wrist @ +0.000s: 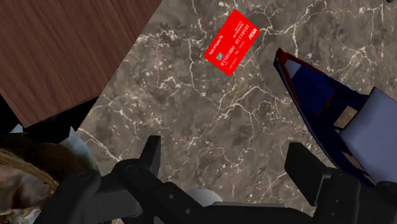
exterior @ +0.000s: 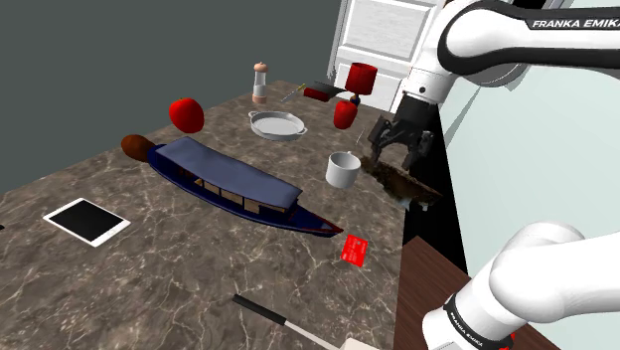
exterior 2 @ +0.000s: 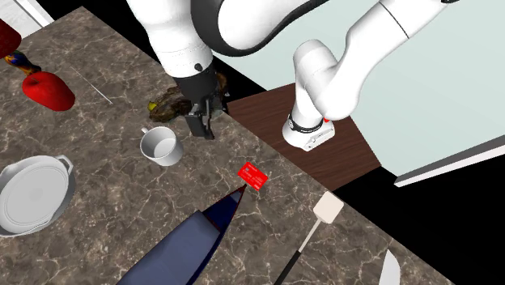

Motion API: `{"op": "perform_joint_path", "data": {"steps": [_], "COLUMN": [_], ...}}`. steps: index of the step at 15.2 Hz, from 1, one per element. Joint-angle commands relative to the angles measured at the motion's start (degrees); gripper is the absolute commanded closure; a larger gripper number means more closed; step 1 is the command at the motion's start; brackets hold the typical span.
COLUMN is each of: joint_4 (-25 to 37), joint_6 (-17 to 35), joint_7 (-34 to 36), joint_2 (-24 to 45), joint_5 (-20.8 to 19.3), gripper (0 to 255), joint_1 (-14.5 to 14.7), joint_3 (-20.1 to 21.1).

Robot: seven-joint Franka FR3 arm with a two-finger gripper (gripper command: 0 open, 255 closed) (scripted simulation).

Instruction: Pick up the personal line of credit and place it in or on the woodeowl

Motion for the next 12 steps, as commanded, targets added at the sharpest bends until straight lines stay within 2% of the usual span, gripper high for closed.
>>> {"op": "perform_joint_path", "data": {"steps": [1, 7, 12], "joint_4": [-2.5, -9.8, -15.1], "joint_6": [0.6, 4.5, 9.0], "joint_7": [3.8, 13.7, 21.0], "joint_2": [0.5, 3.4, 7.1], "joint_5": [2.4, 10.7, 19.8], "gripper": [0, 0, 0], "joint_1": [-0.1, 0.5, 2.4], "joint_3": [1.1, 4.0, 6.8]}}
